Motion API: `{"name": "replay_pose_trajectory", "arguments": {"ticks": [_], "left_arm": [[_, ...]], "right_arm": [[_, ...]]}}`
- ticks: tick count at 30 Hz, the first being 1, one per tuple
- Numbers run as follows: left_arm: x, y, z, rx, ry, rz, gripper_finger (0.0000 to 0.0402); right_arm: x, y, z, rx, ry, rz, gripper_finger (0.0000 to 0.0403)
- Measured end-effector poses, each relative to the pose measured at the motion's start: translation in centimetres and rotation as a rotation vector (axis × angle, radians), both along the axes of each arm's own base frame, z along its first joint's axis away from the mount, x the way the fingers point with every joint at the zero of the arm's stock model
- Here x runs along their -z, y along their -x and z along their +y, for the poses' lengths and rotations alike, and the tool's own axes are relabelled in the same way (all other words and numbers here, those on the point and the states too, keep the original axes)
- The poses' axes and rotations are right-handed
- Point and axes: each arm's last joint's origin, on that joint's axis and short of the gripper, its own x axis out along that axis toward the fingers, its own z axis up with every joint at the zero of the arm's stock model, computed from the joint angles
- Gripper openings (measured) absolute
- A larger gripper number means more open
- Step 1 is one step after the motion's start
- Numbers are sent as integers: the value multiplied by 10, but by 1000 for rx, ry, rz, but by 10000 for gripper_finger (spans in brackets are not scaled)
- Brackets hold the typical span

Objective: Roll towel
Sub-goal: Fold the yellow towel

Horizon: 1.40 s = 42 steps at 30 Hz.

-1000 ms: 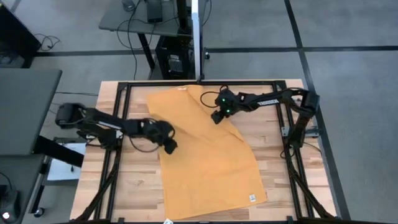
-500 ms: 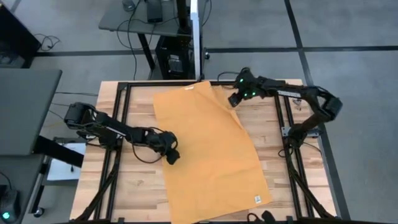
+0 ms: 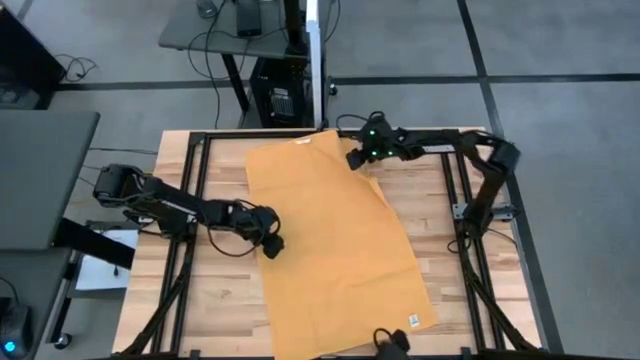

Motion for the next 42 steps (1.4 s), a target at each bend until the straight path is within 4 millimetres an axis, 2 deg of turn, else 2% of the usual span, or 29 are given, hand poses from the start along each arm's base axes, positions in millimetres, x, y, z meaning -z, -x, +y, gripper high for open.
{"name": "replay_pose_trajectory", "arguments": {"ticks": [2, 6, 9, 13, 17, 20, 22, 27, 32, 34, 37, 42], "left_arm": [[1, 1, -4, 12, 3, 14, 113], [1, 2, -10, 36, 3, 18, 113], [1, 3, -13, 55, -3, 20, 113], [1, 5, -17, 74, -8, 42, 113], [0, 6, -18, 86, -10, 42, 113], [-5, 7, -8, 78, -24, 37, 113], [-16, 7, 2, 76, -58, 19, 113], [-52, 11, 33, 107, -194, -5, 113], [-91, 13, 60, 83, -335, -162, 113], [-102, 14, 70, 81, -394, -196, 113], [-122, 14, 78, 131, -457, -242, 119], [-161, 11, 67, 377, -587, -213, 155]], "right_arm": [[6, -1, -5, -21, -22, 68, 147], [7, 1, -18, -76, -12, 208, 129], [8, 9, -28, -97, 11, 309, 117], [3, 28, -44, -27, 14, 391, 110], [-22, 45, -54, 30, 42, 371, 109], [-54, 53, -52, 37, 101, 317, 109], [-79, 59, -47, 22, 143, 259, 109], [-143, 71, -17, -61, 239, 41, 109], [-193, 80, 7, -69, 425, -143, 109], [-210, 84, 17, -45, 448, -224, 109], [-219, 85, 45, -116, 429, -228, 111], [-221, 86, 123, -418, 311, -144, 142]]}}
